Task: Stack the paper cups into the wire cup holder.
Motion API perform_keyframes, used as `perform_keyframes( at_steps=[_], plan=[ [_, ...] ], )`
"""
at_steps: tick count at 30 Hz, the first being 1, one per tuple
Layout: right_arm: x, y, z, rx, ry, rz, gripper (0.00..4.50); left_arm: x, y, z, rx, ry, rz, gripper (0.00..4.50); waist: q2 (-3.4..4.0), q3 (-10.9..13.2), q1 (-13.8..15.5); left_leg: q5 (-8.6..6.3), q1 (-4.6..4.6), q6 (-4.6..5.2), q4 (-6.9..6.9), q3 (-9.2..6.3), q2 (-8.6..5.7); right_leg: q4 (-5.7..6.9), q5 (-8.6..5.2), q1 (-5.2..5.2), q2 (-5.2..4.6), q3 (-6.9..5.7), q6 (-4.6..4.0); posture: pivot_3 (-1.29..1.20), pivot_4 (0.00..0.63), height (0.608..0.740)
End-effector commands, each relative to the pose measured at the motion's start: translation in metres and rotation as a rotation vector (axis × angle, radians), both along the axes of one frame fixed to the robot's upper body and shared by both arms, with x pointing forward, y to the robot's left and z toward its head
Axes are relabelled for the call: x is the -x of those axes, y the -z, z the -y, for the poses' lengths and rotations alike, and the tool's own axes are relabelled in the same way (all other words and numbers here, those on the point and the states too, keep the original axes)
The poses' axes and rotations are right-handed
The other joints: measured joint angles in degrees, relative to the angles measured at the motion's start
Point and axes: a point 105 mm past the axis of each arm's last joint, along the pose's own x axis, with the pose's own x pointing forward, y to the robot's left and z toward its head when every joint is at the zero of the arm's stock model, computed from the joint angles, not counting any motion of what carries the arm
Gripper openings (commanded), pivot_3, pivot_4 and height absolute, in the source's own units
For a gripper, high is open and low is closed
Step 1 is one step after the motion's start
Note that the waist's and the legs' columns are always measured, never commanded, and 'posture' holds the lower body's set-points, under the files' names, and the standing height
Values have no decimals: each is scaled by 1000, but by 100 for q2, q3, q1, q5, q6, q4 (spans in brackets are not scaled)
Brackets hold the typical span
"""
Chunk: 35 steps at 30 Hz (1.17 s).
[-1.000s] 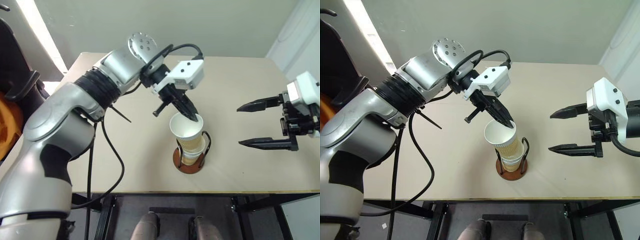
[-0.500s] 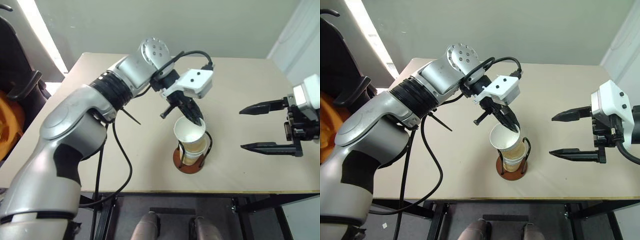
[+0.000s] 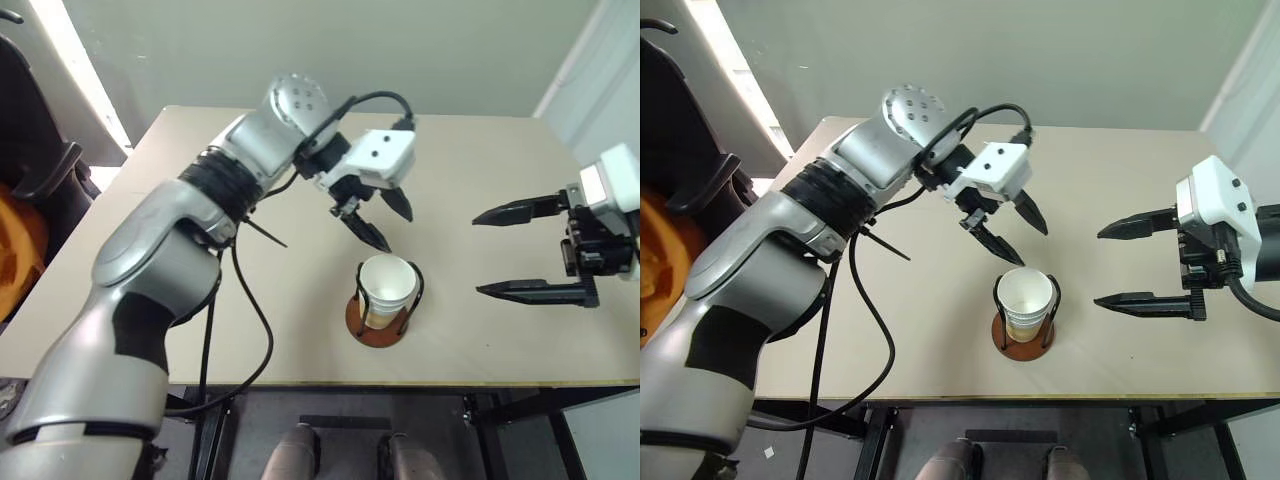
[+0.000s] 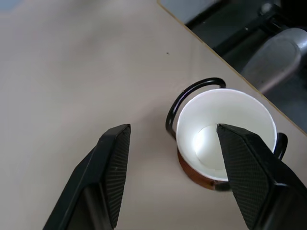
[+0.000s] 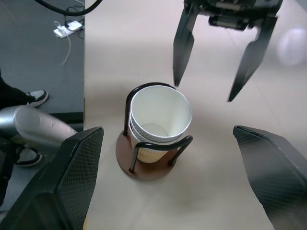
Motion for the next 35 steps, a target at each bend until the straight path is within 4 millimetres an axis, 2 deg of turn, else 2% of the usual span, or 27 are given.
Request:
perform_keyframes(
  at_steps=[1,3,7,10,13,16,19,22,25,30,35],
  plan=[
    [-13,4,8,73,30,22,4500,3,-9,-53,74,-128,-45,3058,4,-2,-67,0,3,0,-3,2,3,0,0,0,3,3,0,0,150,740],
    [-17,7,12,88,32,15,4500,10,0,-84,82,-213,-80,3058,6,-3,-80,1,9,-1,-6,1,6,1,-2,-2,10,5,-3,0,150,740],
    [-29,11,17,98,38,8,4500,26,12,-150,150,-517,-126,3058,9,-5,-128,1,10,-2,-13,-3,6,1,-17,-11,12,8,-21,0,150,740],
    [-40,16,22,107,50,-7,4500,33,19,-186,184,-719,-130,3058,6,-6,-91,4,9,-6,-12,-22,6,4,-24,-6,10,-1,-37,0,150,740],
    [-50,24,28,125,79,-23,4500,43,28,-229,207,-918,-134,3058,5,-6,-67,6,21,-9,-20,-30,6,12,-53,-1,6,-13,-114,0,150,740],
    [-60,26,36,116,131,-26,4500,49,32,-269,253,-1100,-92,3058,5,-6,-79,-2,37,6,-57,-31,6,20,-46,-2,3,-17,-141,0,150,740],
    [-67,29,43,100,184,-24,4500,47,33,-297,329,-1240,-16,3058,3,-7,-80,8,56,-4,-101,-37,13,26,-32,-9,7,-26,-172,0,150,740],
    [-72,32,48,89,226,-19,4500,40,34,-316,392,-1346,51,3058,3,-7,-77,30,82,-23,-128,-47,16,33,-26,1,10,-30,-206,0,150,740],
    [-78,34,56,78,278,-2,4500,34,41,-326,427,-1414,96,3058,2,-8,-83,58,105,-35,-162,-45,13,32,-16,9,10,-22,-223,0,150,740],
    [-89,34,69,57,373,15,4500,26,46,-331,462,-1470,131,3058,0,-9,-97,80,117,-53,-195,-48,16,32,-11,4,13,-24,-231,0,150,740],
    [-89,37,71,54,376,2,4500,27,53,-329,456,-1472,117,3058,0,-9,-102,71,115,-62,-204,-49,19,32,-11,-2,16,-28,-231,0,150,740]
  ],
)
